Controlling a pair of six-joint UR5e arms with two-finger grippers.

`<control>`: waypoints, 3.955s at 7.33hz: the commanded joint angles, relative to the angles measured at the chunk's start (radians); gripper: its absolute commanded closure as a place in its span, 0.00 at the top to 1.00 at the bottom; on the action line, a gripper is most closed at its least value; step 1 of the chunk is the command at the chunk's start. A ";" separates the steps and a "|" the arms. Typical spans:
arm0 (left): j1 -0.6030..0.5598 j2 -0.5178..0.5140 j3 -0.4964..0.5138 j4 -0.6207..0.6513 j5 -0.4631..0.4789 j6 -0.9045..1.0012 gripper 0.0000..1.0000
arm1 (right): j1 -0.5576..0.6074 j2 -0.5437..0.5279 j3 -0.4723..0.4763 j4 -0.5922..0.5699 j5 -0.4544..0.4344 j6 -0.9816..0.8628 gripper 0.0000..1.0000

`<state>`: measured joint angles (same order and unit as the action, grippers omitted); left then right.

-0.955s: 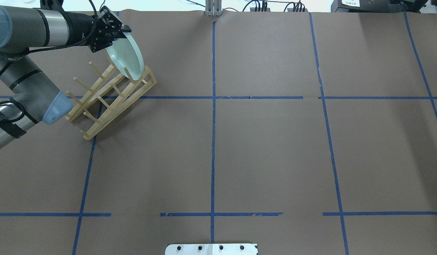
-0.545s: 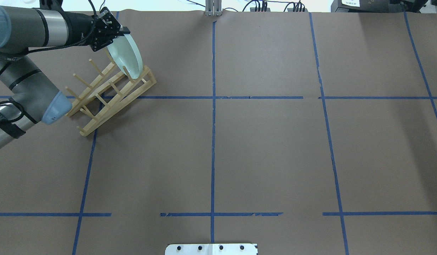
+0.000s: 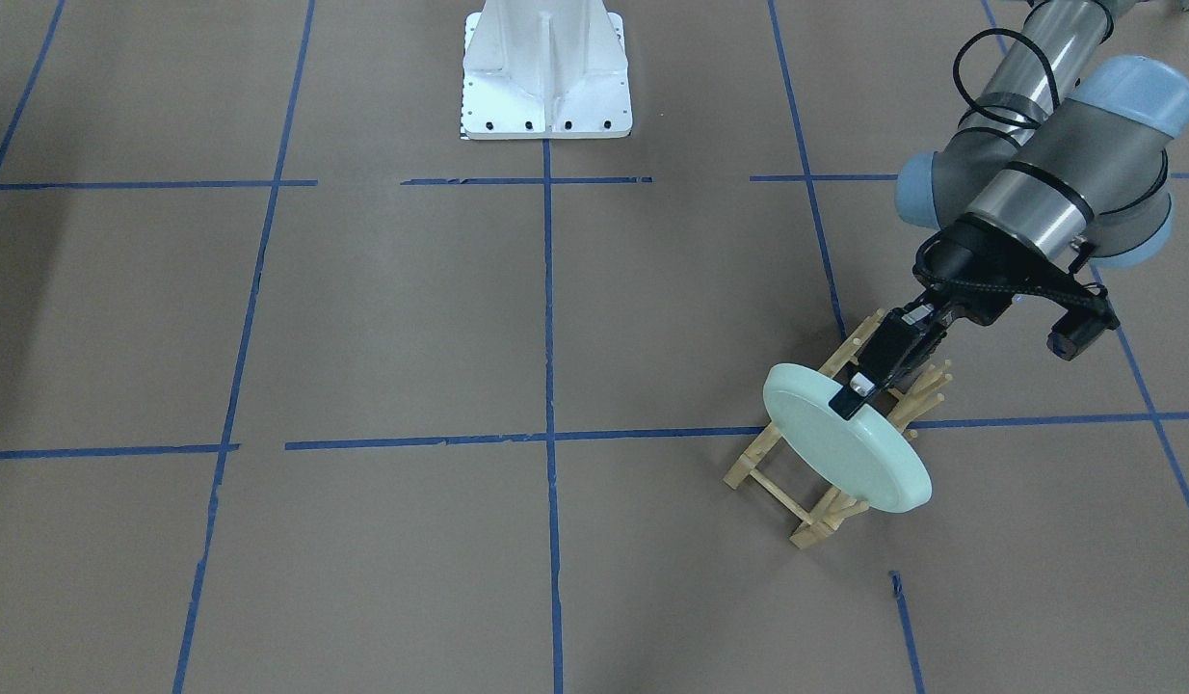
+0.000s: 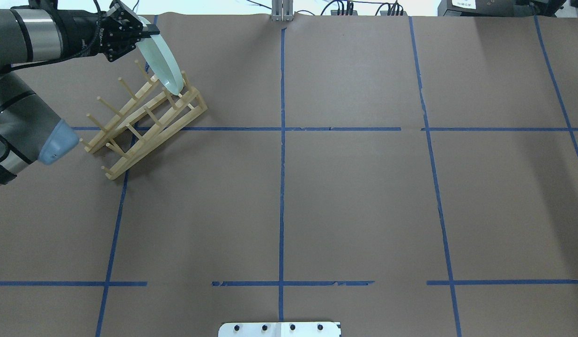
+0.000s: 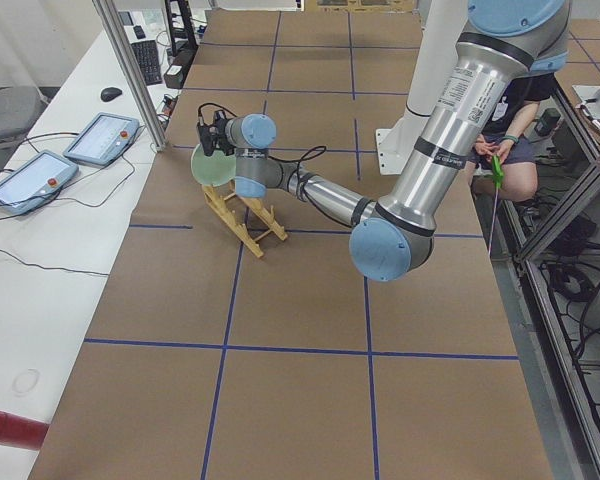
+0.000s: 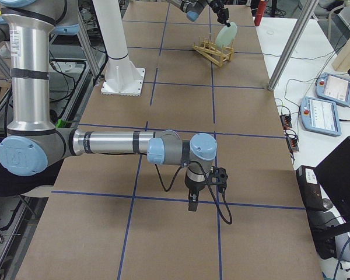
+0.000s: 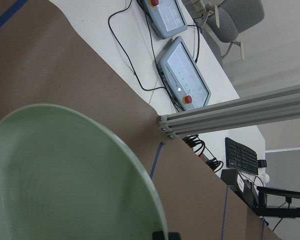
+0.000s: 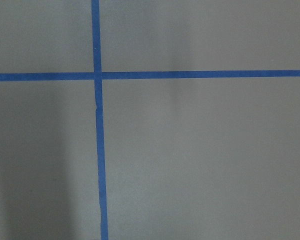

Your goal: Place plate on table

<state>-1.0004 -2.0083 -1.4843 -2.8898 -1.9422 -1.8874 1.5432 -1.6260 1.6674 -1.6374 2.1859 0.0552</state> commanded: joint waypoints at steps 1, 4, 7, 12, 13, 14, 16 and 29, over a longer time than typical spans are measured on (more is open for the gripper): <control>-0.088 0.000 -0.026 -0.031 -0.064 -0.062 0.00 | 0.001 0.000 0.000 0.001 0.000 0.000 1.00; -0.152 -0.010 -0.216 0.236 -0.221 0.006 0.00 | 0.000 0.000 0.000 0.001 0.000 0.000 1.00; -0.088 -0.111 -0.458 0.823 -0.210 0.339 0.00 | 0.001 0.000 0.000 0.001 0.000 0.000 1.00; 0.674 -0.219 -0.515 1.582 0.618 0.623 0.00 | 0.000 0.000 0.000 -0.001 0.000 0.000 1.00; 0.739 -0.216 -0.429 1.580 0.699 0.625 0.00 | 0.001 0.000 0.000 0.001 0.000 0.000 1.00; 0.744 -0.217 -0.378 1.575 0.710 0.637 0.00 | 0.001 0.000 0.000 0.001 0.000 0.000 1.00; 0.747 -0.221 -0.366 1.574 0.717 0.825 0.00 | 0.000 0.000 0.000 0.001 0.000 0.000 1.00; 0.115 -0.146 -0.470 1.351 -0.130 0.855 1.00 | 0.001 0.000 0.000 0.001 0.000 0.000 1.00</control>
<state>-0.7219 -2.1982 -1.9552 -1.5229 -1.8560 -1.0469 1.5445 -1.6261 1.6674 -1.6368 2.1859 0.0559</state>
